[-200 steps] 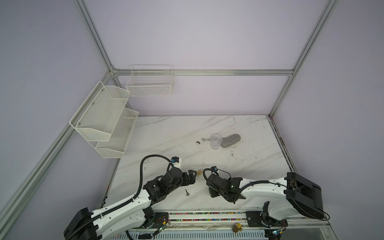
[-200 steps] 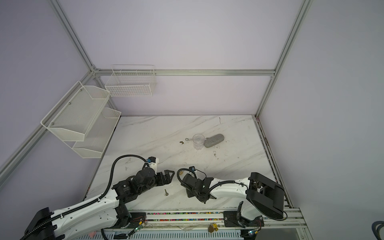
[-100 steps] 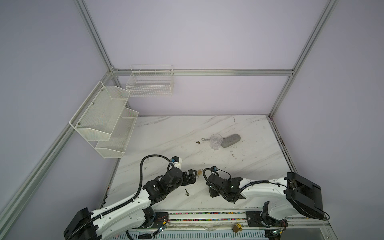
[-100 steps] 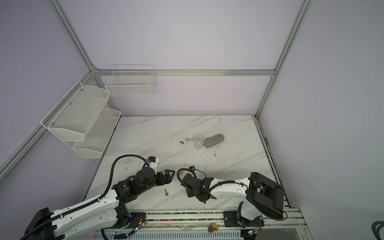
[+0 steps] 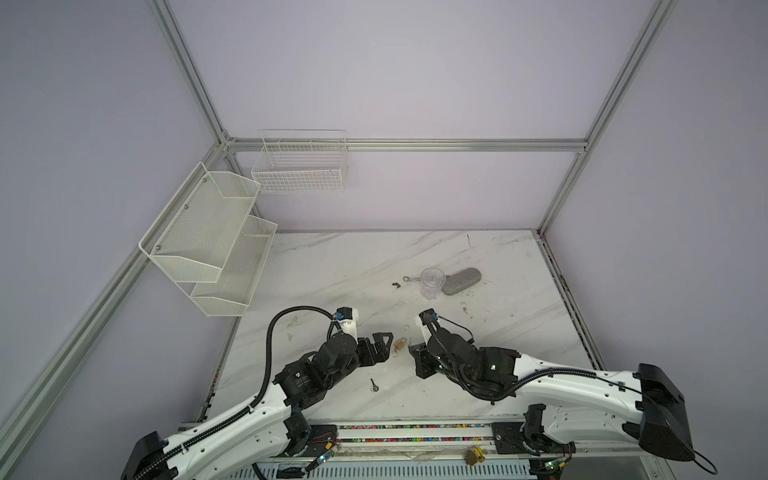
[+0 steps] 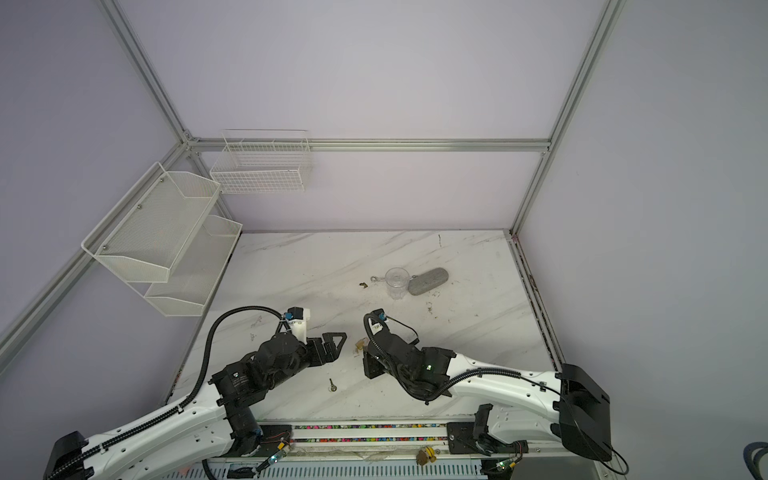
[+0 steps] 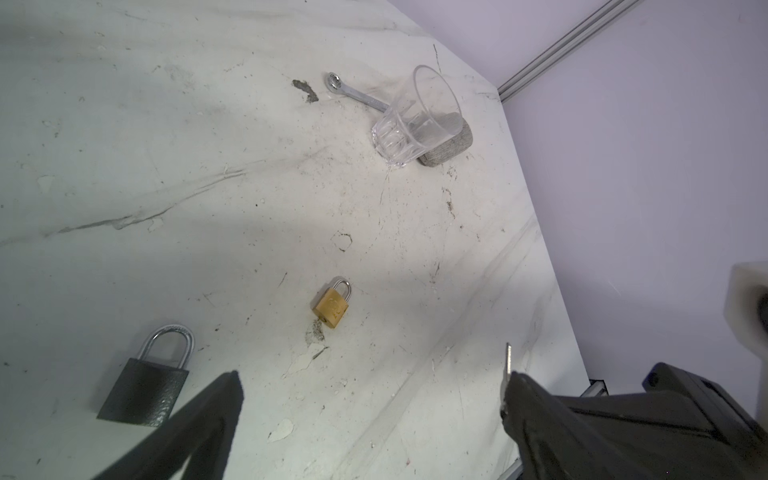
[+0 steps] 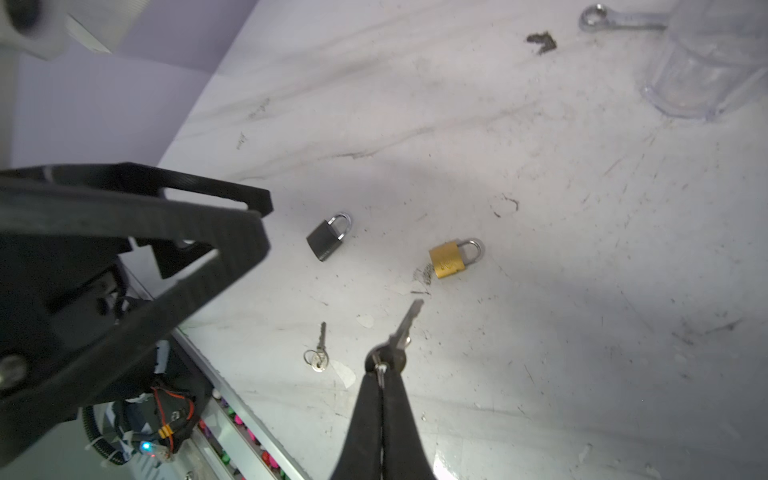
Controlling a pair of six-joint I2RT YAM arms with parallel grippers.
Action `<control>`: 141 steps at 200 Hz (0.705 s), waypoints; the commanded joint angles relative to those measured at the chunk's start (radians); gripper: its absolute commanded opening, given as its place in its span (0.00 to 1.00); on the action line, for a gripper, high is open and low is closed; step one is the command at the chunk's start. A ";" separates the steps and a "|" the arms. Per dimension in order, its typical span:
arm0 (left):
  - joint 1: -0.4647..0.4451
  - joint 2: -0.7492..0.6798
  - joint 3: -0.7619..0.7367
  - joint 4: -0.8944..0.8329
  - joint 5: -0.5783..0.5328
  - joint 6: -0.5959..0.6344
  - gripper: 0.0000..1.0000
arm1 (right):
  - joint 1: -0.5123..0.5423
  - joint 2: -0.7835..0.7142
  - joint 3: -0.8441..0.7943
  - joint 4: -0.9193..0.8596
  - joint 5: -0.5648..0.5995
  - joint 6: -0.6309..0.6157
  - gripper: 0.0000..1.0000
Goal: Unlock with the key
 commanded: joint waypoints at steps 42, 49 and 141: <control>0.009 -0.056 0.193 -0.001 0.055 0.062 1.00 | -0.004 -0.030 0.045 0.099 -0.049 -0.391 0.00; 0.009 -0.056 0.208 -0.011 0.060 0.067 1.00 | -0.006 -0.024 0.045 0.113 -0.040 -0.419 0.00; 0.013 0.034 0.361 -0.130 0.135 0.120 0.69 | -0.002 0.039 0.069 0.211 -0.074 -0.580 0.00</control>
